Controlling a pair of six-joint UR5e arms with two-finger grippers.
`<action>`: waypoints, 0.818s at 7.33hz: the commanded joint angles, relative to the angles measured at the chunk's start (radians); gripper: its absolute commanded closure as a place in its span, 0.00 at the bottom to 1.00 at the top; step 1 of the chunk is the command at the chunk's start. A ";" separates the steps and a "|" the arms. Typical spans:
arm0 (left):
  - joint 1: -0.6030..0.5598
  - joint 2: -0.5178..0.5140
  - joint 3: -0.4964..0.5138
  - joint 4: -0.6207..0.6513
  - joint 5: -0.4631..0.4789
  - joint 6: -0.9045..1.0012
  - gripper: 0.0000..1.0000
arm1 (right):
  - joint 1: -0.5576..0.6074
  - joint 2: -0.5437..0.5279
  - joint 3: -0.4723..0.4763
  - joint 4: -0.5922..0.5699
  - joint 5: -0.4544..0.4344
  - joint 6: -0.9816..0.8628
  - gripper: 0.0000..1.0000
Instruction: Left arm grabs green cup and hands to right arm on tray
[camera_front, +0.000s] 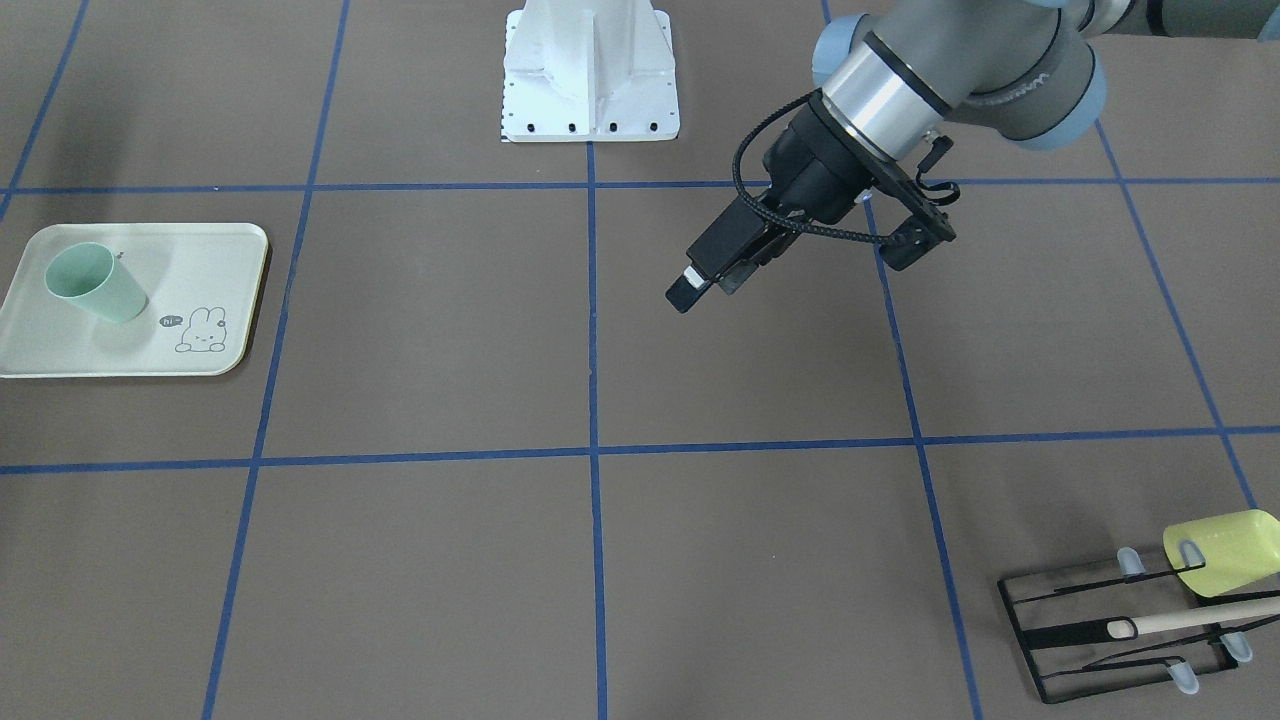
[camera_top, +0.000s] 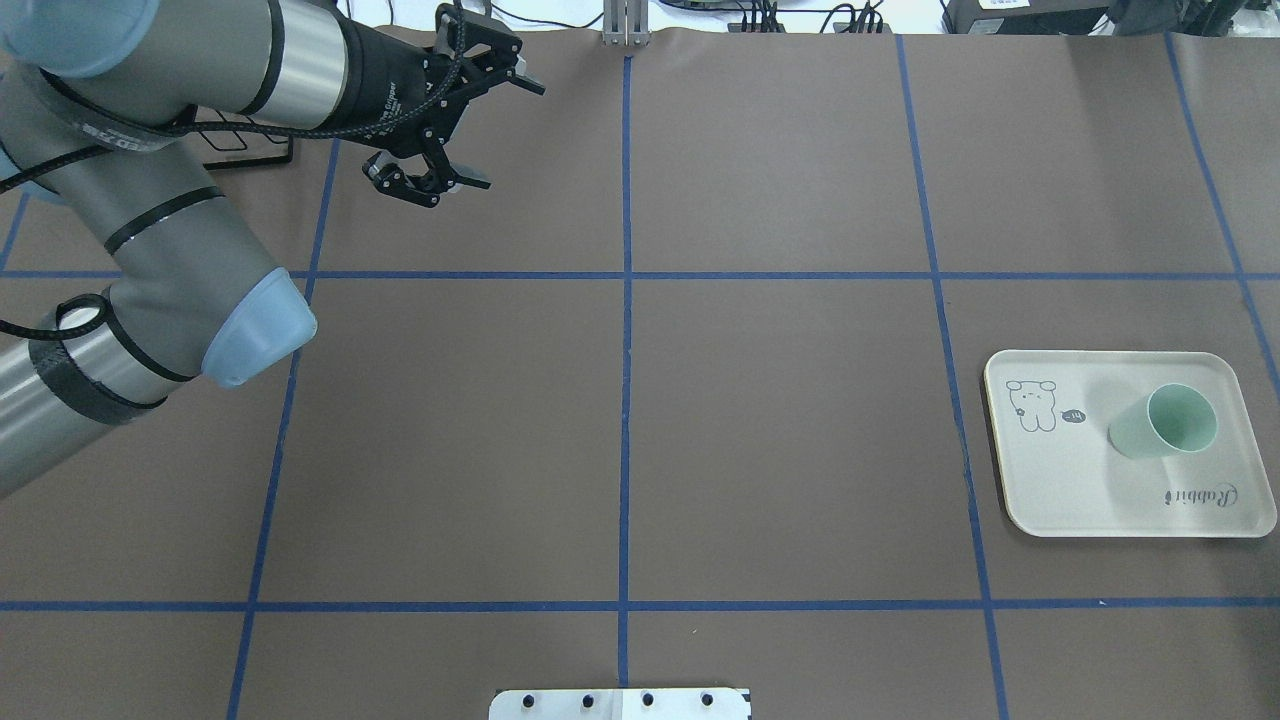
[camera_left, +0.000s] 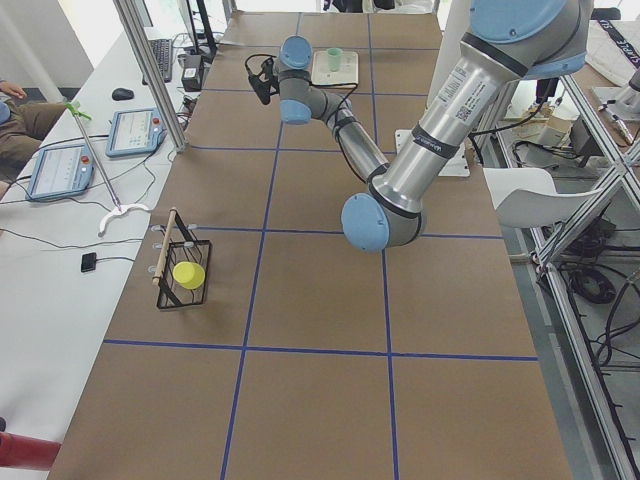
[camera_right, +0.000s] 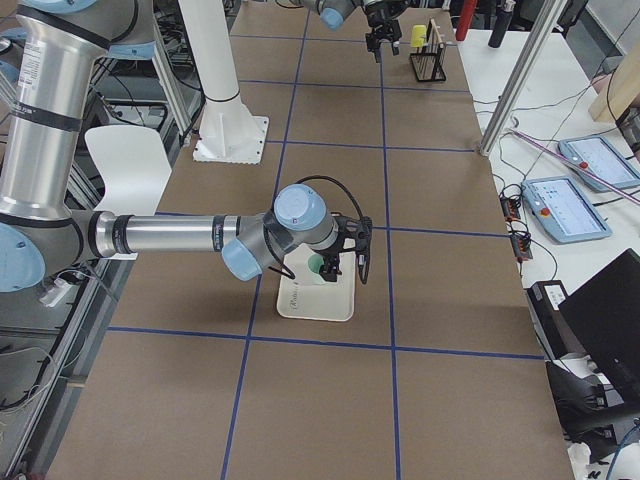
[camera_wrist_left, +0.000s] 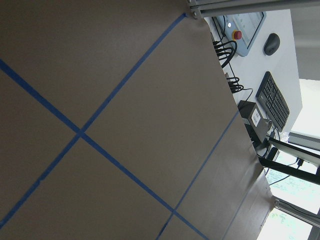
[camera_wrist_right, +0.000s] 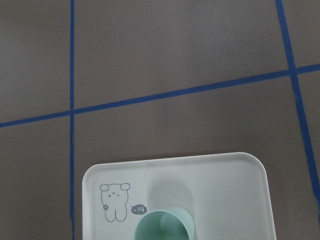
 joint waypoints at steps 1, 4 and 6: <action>-0.055 0.129 -0.038 0.134 -0.002 0.346 0.00 | 0.001 0.017 -0.008 -0.009 -0.058 -0.078 0.00; -0.189 0.483 -0.162 0.278 -0.011 0.984 0.00 | 0.004 0.082 -0.003 -0.235 -0.081 -0.284 0.00; -0.308 0.683 -0.228 0.348 -0.011 1.408 0.00 | -0.006 0.131 -0.005 -0.370 -0.092 -0.375 0.00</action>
